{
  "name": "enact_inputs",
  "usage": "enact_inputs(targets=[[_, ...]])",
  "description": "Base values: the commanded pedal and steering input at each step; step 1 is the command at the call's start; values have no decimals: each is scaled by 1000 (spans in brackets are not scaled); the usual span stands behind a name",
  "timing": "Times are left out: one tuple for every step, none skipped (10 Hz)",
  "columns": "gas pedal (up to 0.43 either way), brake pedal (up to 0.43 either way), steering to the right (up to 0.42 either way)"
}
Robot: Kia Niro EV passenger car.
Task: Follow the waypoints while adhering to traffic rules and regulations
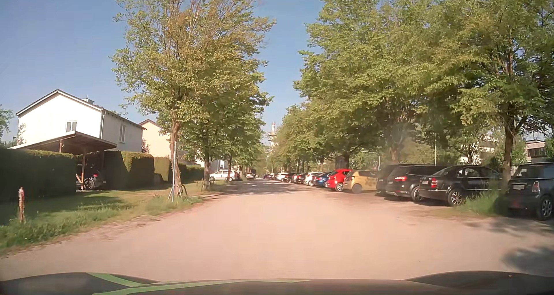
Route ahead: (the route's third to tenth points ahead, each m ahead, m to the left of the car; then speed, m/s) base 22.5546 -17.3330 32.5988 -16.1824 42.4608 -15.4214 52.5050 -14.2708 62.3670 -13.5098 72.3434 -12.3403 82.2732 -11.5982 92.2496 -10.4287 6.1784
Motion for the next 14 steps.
enact_inputs(targets=[[47, 0, 5], [59, 0, 4], [59, 0, 3], [59, 0, 3], [59, 0, 3], [59, 0, 1], [59, 0, -3], [59, 0, -3], [59, 0, -3], [59, 0, -3], [59, 0, -5], [59, 0, -5], [59, 0, -5], [59, 0, -5]])
